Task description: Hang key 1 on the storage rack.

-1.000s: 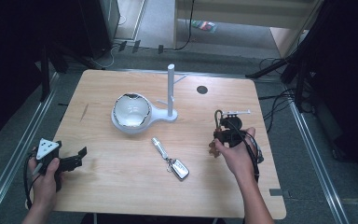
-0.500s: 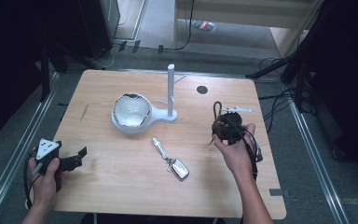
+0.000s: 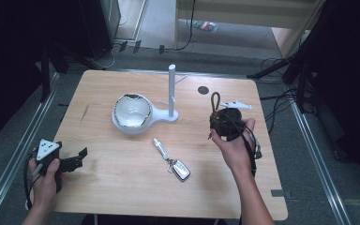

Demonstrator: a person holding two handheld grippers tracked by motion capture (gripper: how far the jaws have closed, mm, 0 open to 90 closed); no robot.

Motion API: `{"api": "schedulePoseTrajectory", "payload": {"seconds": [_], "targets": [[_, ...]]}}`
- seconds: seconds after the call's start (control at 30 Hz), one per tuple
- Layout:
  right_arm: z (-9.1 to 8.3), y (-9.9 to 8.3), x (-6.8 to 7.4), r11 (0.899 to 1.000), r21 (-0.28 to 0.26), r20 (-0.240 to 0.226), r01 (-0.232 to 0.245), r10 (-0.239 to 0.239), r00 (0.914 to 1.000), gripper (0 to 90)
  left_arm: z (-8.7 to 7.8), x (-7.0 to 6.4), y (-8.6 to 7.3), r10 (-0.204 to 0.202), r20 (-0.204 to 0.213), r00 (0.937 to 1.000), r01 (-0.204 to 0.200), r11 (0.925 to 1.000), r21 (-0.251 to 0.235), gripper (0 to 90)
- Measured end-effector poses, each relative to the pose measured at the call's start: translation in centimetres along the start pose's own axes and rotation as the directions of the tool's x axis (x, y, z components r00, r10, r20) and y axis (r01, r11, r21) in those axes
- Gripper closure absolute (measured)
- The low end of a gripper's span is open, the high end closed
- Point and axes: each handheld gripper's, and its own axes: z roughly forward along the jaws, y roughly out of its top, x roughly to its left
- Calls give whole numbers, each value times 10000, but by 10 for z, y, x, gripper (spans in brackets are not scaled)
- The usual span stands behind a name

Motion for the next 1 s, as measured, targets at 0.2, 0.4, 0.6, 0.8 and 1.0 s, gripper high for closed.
{"api": "schedulePoseTrajectory", "payload": {"seconds": [0.2,0.4,0.6,0.8,1.0], "targets": [[-1,4,5,9989,-437,-18,154,-154,9999,704,0,0,0,-2,-6,10000,2,10000,-7,0],[-2,7,9,9963,-809,-31,280,-284,9996,703,0,0,0,-5,-8,10000,5,10000,-6,0],[-2,10,12,9896,-1340,75,524,-518,9986,702,0,0,0,-6,-13,10000,6,10000,-3,0],[1,12,14,9820,-1739,30,737,-743,9972,700,0,0,0,-30,6,10000,30,10000,-10,0],[4,13,18,9675,-2196,310,1254,-1215,9921,697,0,0,0,-26,-14,10000,26,10000,22,0]]}}
